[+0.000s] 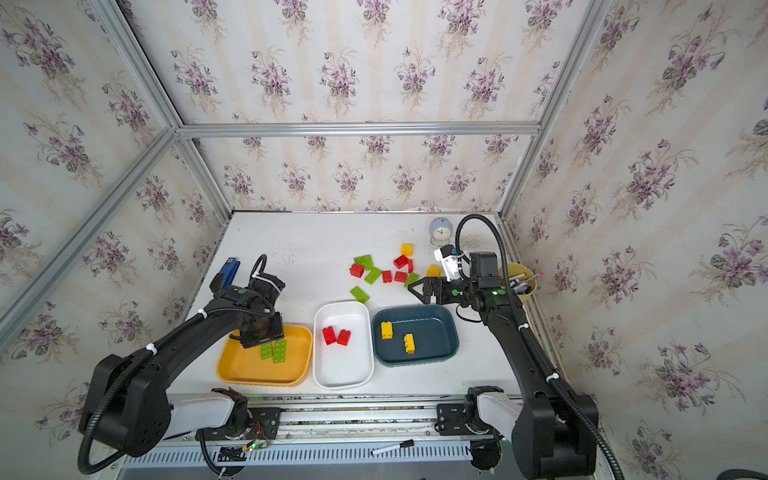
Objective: Sort the legos into containers by color
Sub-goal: 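Carry the green brick with the left gripper and drop it into the yellow tray, then move the left gripper to a lime-green 2x3 brick and grasp it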
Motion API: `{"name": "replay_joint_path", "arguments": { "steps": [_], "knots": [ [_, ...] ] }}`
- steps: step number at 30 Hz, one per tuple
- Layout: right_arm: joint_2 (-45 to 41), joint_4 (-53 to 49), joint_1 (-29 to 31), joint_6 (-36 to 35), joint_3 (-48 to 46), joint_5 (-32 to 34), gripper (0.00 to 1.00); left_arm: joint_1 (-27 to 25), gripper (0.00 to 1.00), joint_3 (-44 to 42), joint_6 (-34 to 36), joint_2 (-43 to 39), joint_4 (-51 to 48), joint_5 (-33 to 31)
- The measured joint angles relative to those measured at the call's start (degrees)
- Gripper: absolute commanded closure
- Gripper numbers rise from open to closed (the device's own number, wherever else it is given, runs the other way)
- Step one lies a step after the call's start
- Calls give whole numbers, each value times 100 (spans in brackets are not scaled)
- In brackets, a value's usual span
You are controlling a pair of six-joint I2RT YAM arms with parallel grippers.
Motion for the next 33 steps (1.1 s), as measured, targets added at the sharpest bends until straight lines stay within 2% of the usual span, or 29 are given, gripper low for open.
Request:
{"name": "replay_joint_path", "arguments": {
  "steps": [8, 19, 28, 33],
  "knots": [
    [-2, 15, 0, 4, -37, -17, 0, -533, 37, 1392, 42, 643, -2, 542],
    [-28, 24, -2, 20, -37, -15, 0, -1423, 36, 3613, 260, 2699, 37, 756],
    [-59, 223, -2, 70, -256, -42, 0, -1749, 33, 4710, 428, 4061, 7, 940],
    [-85, 361, -2, 63, -339, -63, 0, -1788, 33, 5086, 356, 4511, -26, 1056]
  ]
}}
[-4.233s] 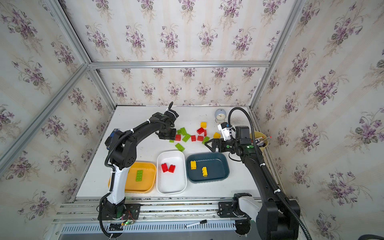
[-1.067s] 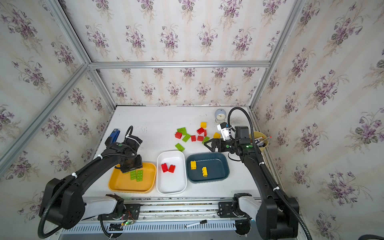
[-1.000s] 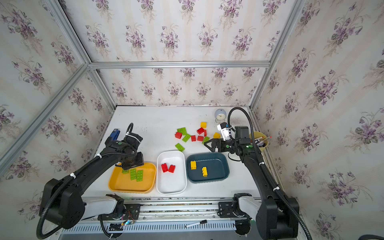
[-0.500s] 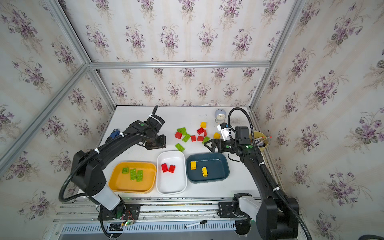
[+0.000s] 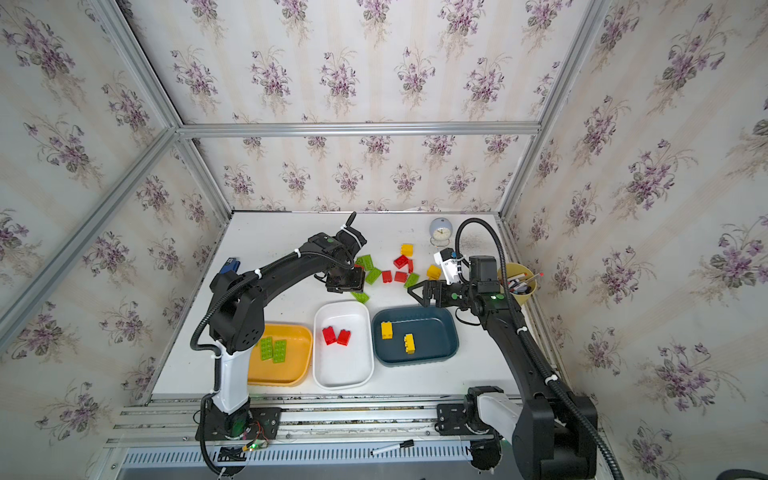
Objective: Sort the legos into containers by color
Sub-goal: 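Move the left gripper to a lime-green 2x3 brick and grasp it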
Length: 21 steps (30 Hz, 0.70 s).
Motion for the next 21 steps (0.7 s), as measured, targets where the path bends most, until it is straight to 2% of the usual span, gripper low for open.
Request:
{"name": "replay_joint_path", "arguments": {
  "steps": [21],
  "knots": [
    [212, 284, 0, 4, -166, -61, 0, -7, 30, 592, -2131, 1134, 48, -114]
  ]
}}
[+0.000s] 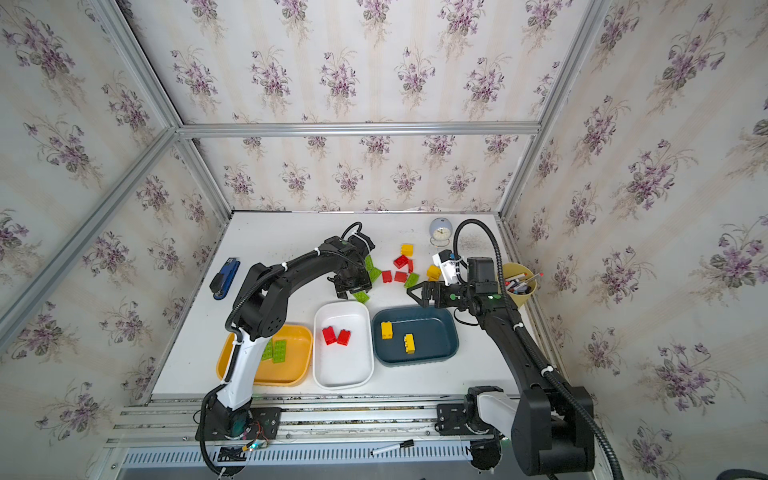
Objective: Sort the legos into containers by color
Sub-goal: 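Move the left gripper to a lime-green 2x3 brick and grasp it, then carry the green brick with the left gripper and release it into the yellow tray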
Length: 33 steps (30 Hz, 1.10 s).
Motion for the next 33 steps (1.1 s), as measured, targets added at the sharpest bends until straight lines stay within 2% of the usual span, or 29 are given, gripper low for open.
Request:
{"name": "replay_joint_path", "arguments": {
  "steps": [9, 19, 26, 27, 33],
  "knots": [
    [31, 15, 0, 0, -22, -28, 0, 0, 33, 210, -459, 251, -35, 7],
    [72, 15, 0, -2, -15, -31, 0, 0, 60, 286, -518, 315, -157, -24],
    [63, 15, 2, -2, -15, -31, 0, 46, 63, 310, -341, 284, -96, -26],
    [59, 15, 2, -2, -15, -31, 0, 70, 67, 330, -323, 273, -63, -37],
    [42, 15, 2, -2, -15, -31, 0, 343, 67, 361, 103, -107, -68, -177]
  ]
}}
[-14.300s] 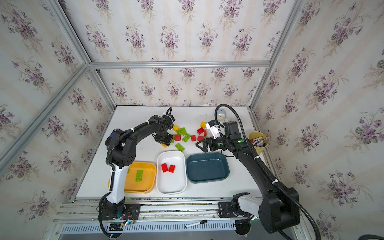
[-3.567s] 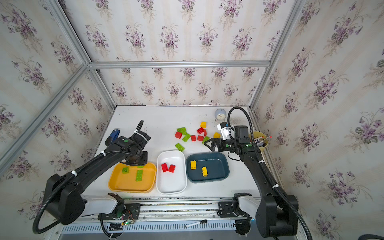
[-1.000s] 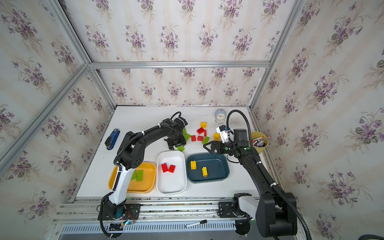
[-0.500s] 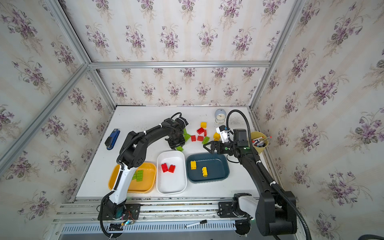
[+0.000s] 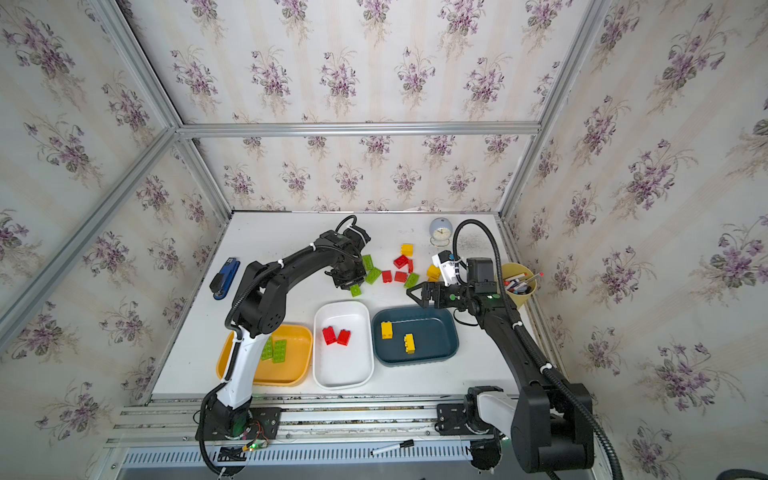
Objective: Sort the legos into containers by color
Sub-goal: 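Carry the green brick with the left gripper and release it into the yellow tray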
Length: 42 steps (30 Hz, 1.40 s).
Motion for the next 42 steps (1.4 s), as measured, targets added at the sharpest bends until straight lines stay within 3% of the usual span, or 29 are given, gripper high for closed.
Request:
{"name": "replay_joint_path", "arguments": {
  "steps": [9, 17, 26, 30, 35, 42],
  "knots": [
    [0, 57, 0, 68, 0, -31, 0, 321, 66, -385, 1021, -1196, -603, -520],
    [0, 177, 0, 109, 2, -140, 0, 387, 66, -2643, 1368, -3390, -1003, -625],
    [-127, 264, 249, 153, 0, -332, 0, 328, 66, -4861, 1003, -5125, -1008, -243],
    [-184, 304, 498, 181, -20, -332, 0, 323, 65, -5722, 839, -5497, -763, -13],
    [-210, 391, 761, 238, -48, -302, 0, 326, 62, -6334, 787, -5346, -243, 125],
    [-278, 380, 852, 238, -39, -184, 0, 380, 39, -6417, 892, -5071, 205, 221]
  ]
}}
